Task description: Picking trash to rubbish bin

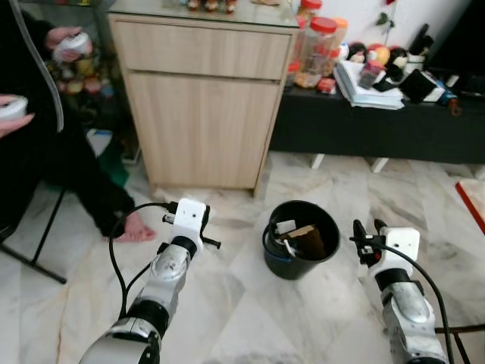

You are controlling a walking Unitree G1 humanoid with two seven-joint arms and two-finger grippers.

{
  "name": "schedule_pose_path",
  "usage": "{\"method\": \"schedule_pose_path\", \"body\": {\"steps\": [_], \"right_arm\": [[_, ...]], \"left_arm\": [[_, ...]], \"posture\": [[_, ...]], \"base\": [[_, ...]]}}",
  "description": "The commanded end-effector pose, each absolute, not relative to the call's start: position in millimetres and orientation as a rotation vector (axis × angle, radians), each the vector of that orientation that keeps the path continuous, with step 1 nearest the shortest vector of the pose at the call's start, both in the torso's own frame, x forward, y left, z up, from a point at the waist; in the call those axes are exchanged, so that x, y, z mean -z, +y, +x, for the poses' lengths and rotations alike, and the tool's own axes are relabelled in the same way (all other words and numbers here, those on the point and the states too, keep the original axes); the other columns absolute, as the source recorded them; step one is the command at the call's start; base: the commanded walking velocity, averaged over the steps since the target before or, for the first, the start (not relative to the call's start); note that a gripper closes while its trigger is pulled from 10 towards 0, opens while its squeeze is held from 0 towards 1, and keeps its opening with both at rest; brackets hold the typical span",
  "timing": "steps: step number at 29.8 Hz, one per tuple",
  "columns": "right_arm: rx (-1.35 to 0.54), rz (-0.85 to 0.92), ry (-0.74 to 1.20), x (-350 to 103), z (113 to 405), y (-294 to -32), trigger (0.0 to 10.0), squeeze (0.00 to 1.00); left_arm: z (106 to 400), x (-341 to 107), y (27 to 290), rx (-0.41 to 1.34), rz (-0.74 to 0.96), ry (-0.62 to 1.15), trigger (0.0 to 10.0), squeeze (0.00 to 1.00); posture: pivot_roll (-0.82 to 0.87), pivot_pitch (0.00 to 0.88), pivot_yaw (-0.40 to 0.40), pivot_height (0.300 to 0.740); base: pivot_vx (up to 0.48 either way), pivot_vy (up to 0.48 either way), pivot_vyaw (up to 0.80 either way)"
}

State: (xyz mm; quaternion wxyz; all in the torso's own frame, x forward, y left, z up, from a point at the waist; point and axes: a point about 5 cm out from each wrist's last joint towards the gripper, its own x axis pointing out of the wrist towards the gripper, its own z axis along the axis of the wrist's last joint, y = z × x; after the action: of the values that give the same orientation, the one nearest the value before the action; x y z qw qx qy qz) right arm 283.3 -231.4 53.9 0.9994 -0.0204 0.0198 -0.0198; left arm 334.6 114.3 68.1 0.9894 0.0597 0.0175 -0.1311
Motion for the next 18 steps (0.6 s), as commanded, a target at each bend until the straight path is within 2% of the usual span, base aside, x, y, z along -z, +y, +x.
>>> {"method": "schedule_pose_path", "body": {"steps": [1, 6, 16, 18], "right_arm": [[0.050, -0.015, 0.038, -54.6, 287.3, -228.4, 10.0, 0.00], [0.054, -0.010, 0.084, -45.8, 288.8, -227.6, 10.0, 0.00], [0.071, -0.141, 0.204, -29.5, 259.1, -274.5, 10.0, 0.00], [0.081, -0.137, 0.198, -29.2, 258.2, -274.7, 10.0, 0.00]], "left_arm": [[333.2, -65.6, 110.6, 0.273, 0.121, 0.043, 10.0, 0.00], [331.6, -60.6, 114.0, 0.267, 0.123, 0.071, 10.0, 0.00], [326.4, -53.2, 122.9, 0.347, 0.228, 0.096, 10.0, 0.00], [326.3, -53.3, 122.7, 0.355, 0.235, 0.095, 10.0, 0.00]], "posture": [[0.09, 0.103, -0.119, 0.740], [0.11, 0.092, -0.115, 0.740], [0.12, 0.102, -0.111, 0.740], [0.11, 0.103, -0.107, 0.740]], "base": [[0.480, 0.000, 0.00], [0.480, 0.000, 0.00], [0.480, 0.000, 0.00], [0.480, 0.000, 0.00]]}}
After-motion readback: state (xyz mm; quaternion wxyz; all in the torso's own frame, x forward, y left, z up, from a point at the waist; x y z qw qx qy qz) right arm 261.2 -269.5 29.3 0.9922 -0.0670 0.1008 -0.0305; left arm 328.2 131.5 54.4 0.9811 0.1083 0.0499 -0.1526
